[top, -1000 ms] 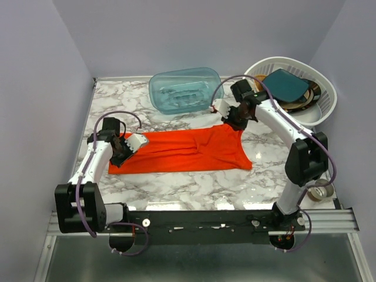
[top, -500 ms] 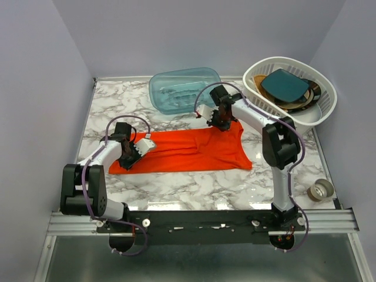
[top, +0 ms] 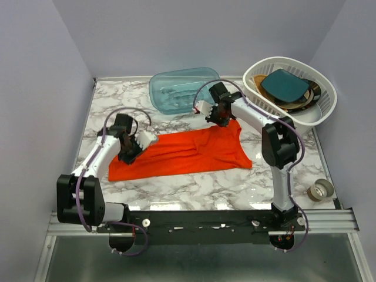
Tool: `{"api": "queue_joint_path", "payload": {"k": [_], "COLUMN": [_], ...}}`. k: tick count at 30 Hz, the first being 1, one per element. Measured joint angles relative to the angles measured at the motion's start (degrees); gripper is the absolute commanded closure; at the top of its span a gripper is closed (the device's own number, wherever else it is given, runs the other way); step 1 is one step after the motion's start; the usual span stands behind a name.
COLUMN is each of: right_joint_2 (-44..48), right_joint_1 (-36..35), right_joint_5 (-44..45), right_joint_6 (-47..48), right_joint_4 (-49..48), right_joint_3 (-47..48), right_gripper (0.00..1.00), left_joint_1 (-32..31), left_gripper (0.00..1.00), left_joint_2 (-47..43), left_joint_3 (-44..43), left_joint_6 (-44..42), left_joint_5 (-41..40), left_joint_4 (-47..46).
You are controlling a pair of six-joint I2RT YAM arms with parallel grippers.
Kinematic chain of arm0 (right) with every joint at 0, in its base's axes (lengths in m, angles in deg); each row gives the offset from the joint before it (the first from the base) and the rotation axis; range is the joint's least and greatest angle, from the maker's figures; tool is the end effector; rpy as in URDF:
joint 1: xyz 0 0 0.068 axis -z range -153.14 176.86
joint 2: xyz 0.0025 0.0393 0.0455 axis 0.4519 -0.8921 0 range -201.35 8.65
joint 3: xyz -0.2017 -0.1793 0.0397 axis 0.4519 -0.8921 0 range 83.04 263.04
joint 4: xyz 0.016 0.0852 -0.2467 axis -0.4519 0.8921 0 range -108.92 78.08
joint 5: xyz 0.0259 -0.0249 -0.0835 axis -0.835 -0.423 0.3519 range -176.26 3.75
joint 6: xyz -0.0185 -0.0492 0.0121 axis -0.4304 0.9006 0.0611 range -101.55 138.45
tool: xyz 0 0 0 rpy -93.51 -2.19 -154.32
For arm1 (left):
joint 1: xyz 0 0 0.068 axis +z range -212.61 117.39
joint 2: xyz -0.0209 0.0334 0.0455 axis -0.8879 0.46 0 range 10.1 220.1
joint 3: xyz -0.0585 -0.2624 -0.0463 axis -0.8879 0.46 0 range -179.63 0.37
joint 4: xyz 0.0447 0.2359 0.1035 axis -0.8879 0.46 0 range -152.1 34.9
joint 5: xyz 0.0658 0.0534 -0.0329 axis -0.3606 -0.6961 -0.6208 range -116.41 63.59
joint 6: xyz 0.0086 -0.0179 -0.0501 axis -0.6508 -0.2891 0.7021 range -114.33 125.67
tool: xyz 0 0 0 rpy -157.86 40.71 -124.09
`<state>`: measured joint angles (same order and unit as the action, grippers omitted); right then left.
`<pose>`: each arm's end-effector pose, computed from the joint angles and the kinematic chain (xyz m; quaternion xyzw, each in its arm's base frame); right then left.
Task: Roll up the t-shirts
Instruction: Move the bin to the corner of the board.
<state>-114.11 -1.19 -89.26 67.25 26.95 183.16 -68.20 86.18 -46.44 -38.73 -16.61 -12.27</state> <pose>0.3982 0.2143 0.1946 -0.6143 0.7663 -0.0082 0.1880 0.2186 -0.0274 0.1952 0.4264 0.8955 -0.0487 0.1176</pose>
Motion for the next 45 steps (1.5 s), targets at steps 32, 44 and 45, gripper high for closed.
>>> {"api": "queue_joint_path", "payload": {"k": [32,44,45], "right_joint_2": [22.2,21.2,21.2], "right_joint_1": [0.0,0.0,0.0], "right_joint_5": [-1.3,-1.6,-1.7], "right_joint_6": [-9.8,-10.0,-10.0], "right_joint_4": [0.2,0.2,0.3], "right_joint_3": [-15.0,-14.2,-14.2], "right_gripper": [0.75,0.75,0.74], "left_joint_1": [1.9,18.1,18.4], "left_gripper": [0.82,0.82,0.82], "left_joint_2": [64.5,61.8,61.4], "left_joint_3": [-87.2,-81.8,-81.7], "left_joint_6": [40.5,39.8,39.8], "left_joint_5": [-7.9,-16.4,-16.7], "left_joint_4": [-2.8,-0.7,-0.5]}}
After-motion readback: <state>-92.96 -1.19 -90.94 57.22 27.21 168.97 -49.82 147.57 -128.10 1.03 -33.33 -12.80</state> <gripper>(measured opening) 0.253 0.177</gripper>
